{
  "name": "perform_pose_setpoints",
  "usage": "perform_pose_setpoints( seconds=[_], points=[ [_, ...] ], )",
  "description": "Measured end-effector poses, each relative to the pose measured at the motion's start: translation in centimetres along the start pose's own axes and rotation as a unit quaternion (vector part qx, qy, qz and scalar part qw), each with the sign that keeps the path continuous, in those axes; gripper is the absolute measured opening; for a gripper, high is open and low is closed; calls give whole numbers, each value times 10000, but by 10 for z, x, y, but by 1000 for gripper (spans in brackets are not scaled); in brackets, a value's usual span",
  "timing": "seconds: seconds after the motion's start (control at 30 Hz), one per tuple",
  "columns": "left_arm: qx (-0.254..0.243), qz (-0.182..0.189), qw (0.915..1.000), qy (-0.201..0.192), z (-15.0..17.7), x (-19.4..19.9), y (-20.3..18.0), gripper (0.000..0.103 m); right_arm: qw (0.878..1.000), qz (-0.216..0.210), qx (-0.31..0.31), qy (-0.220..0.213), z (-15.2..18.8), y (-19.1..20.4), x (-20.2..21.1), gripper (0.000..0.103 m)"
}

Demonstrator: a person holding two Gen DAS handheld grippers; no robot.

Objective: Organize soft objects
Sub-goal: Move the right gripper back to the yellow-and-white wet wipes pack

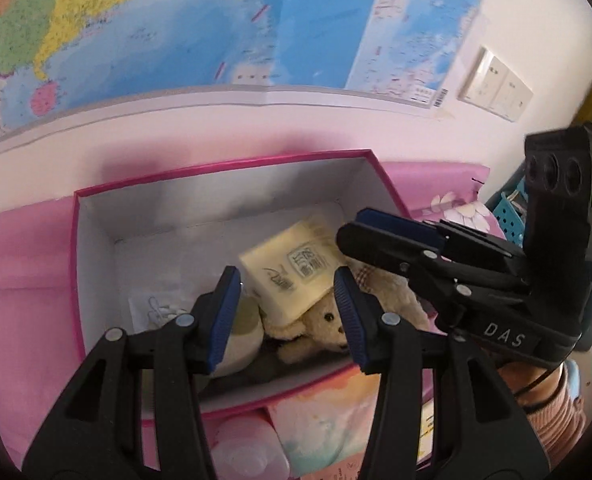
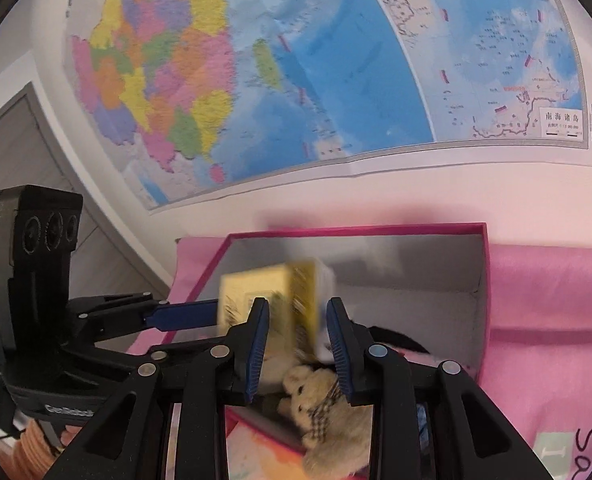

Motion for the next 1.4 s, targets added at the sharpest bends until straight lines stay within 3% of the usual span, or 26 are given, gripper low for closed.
perform_pose_setpoints(
  seconds=[0.27,0.57,0.8,0.9,1.0,1.13,1.2,1.3,1.4],
  points=[
    [-80,-135,9992,-381,12,23,0,50,9997,188,24,-131,7,-5,8,33],
    [-306,-87,9927,-1162,57,92,-10,51,9990,-159,286,-294,31,12,56,37],
    [-482,134,9903,-1298,100,113,-29,51,9975,-396,516,-270,62,25,94,42],
    [-563,486,9904,-1165,123,112,-42,51,9977,-424,477,-205,79,23,105,43],
    [-683,598,9908,-999,145,104,-55,51,9986,-374,362,-121,101,13,115,43],
    [-577,713,9947,-467,179,74,-63,51,9990,-308,183,269,141,2,113,43],
    [-494,828,9950,-263,192,63,-65,51,9985,-4,142,521,168,-7,108,43],
    [-455,1032,9936,-40,205,50,-74,51,9982,96,27,591,180,-14,109,43],
    [-526,1210,9912,135,215,41,-89,51,9973,526,-66,512,192,-29,118,43]
  ],
)
Point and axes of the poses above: each gripper's, at about its wrist camera, not at the fingertips, and x roughly against the way its jaws point, y to its left, z to its underside, the point moved 4 cm from there along -x, roughly the way its jaws point, and after that the axes turned 5 degrees about -x, right-handed, at the moved point
